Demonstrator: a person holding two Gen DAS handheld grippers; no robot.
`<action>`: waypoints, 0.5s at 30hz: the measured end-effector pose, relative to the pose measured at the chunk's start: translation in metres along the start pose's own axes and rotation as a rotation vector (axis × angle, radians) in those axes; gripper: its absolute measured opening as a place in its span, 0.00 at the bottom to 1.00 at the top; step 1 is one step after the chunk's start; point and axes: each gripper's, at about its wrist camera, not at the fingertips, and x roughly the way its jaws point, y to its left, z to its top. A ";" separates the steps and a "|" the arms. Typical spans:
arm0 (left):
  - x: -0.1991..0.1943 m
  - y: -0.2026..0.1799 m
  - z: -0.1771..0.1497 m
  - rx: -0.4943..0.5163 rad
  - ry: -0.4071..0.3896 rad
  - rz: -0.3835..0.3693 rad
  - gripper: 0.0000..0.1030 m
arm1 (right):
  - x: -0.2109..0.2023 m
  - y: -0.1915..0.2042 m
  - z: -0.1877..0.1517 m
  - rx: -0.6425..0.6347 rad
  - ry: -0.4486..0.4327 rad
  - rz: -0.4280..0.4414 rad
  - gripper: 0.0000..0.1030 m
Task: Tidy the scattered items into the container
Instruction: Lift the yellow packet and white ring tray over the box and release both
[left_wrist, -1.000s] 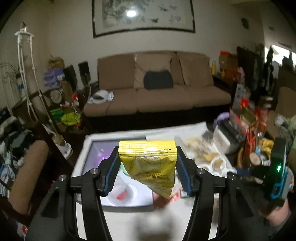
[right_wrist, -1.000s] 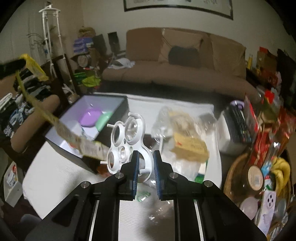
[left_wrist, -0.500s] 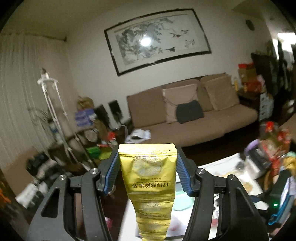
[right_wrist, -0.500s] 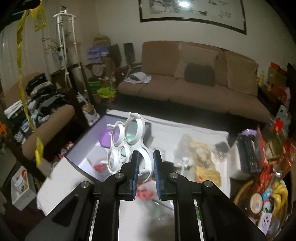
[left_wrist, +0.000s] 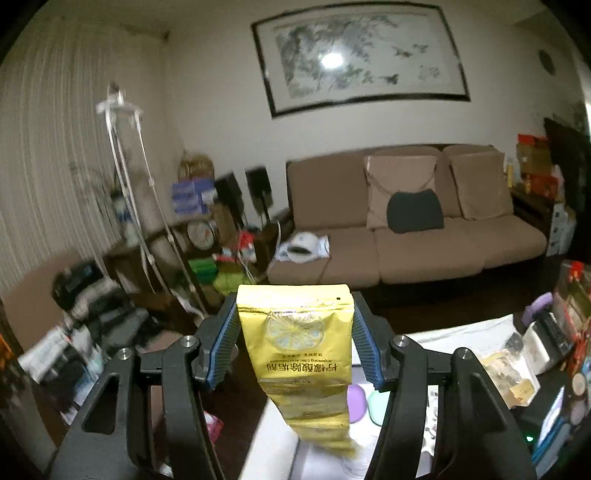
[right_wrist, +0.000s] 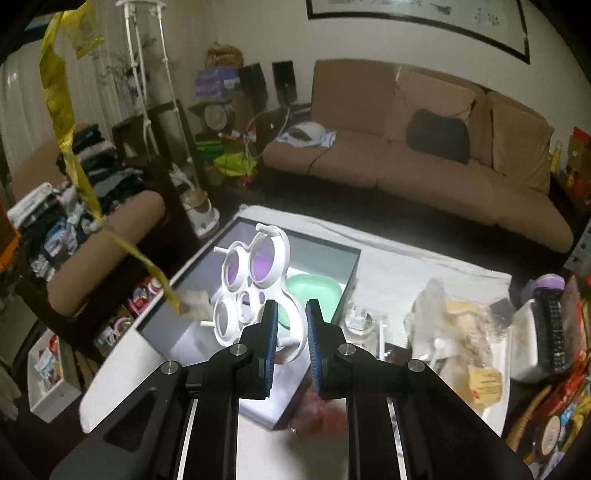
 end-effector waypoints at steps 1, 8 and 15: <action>0.014 0.002 -0.007 -0.003 0.013 0.001 0.53 | 0.016 0.001 0.002 -0.008 0.018 -0.010 0.14; 0.124 0.002 -0.070 -0.021 0.130 -0.047 0.53 | 0.107 -0.004 0.004 -0.028 0.106 -0.054 0.14; 0.207 -0.019 -0.145 -0.022 0.257 -0.095 0.53 | 0.191 -0.009 0.006 -0.050 0.177 -0.106 0.14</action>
